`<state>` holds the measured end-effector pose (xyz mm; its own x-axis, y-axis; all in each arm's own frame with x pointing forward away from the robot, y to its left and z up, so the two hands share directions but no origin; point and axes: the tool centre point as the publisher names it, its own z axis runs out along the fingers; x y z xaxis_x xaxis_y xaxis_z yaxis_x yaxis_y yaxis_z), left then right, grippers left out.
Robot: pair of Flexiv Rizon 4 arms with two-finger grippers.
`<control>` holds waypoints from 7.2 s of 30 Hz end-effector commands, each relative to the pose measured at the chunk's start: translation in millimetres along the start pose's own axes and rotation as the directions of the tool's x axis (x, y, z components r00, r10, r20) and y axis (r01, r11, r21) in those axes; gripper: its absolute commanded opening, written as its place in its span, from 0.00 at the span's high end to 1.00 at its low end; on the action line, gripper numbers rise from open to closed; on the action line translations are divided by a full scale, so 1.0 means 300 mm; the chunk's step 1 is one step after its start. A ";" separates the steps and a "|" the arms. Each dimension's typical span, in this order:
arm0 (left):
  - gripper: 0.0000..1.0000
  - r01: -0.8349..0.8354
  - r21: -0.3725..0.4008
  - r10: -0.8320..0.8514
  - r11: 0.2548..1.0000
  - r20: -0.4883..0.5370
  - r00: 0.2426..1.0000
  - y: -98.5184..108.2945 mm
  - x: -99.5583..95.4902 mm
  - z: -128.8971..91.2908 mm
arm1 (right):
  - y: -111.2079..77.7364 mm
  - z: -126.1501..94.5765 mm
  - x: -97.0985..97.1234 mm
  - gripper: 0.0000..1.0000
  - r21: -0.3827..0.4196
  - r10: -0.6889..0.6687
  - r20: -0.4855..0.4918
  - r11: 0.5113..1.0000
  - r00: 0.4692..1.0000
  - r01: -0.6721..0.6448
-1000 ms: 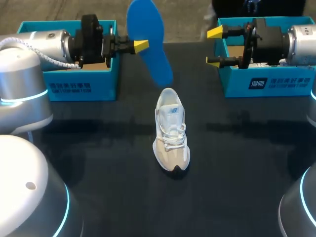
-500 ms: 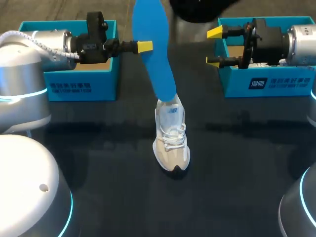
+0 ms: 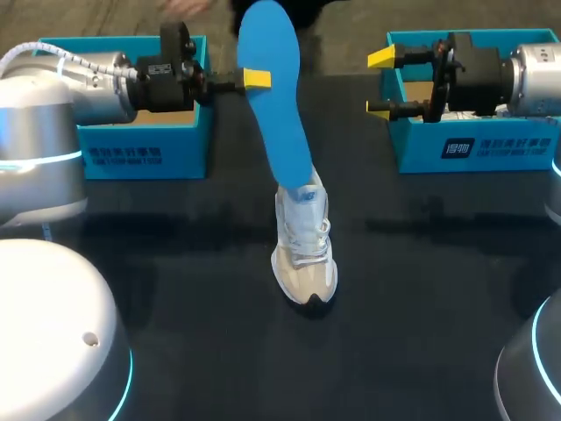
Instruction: Take the shoe out of the shoebox, open the shoe tongue, remove and reinsert the insole, then place the shoe into the shoebox
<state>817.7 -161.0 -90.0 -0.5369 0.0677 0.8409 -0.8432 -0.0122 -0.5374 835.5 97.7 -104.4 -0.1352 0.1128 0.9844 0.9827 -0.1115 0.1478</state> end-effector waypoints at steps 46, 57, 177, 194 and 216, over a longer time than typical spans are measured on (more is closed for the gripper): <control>1.00 0.542 -0.139 -0.553 0.828 -0.046 0.832 -0.028 -0.208 0.103 | -0.040 0.105 0.463 0.00 0.019 -0.063 0.909 0.994 0.412 0.111; 1.00 0.561 -0.170 -0.575 0.810 -0.048 0.817 -0.040 -0.201 0.125 | -0.037 0.166 0.446 0.00 0.054 -0.080 0.957 0.994 0.280 0.097; 1.00 0.217 -0.155 -0.239 0.964 -0.146 0.960 -0.080 -0.122 0.008 | -0.043 -0.073 0.016 0.00 0.026 0.000 0.307 1.000 0.952 -0.009; 1.00 -0.162 -0.154 0.146 0.975 -0.105 0.984 -0.119 -0.073 0.012 | -0.048 -0.086 -0.049 0.00 -0.012 0.020 0.153 1.000 0.988 -0.018; 1.00 -0.635 -0.164 0.645 0.755 0.015 0.764 -0.112 -0.061 0.003 | -0.029 -0.086 -0.064 0.00 -0.010 0.041 0.137 0.999 0.990 -0.040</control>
<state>861.1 -163.7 -87.5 -0.9527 0.0568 0.2985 -0.2910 0.1127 -0.9501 823.1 69.7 -122.6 -0.0775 0.2401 0.9677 0.9852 -0.1305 0.1112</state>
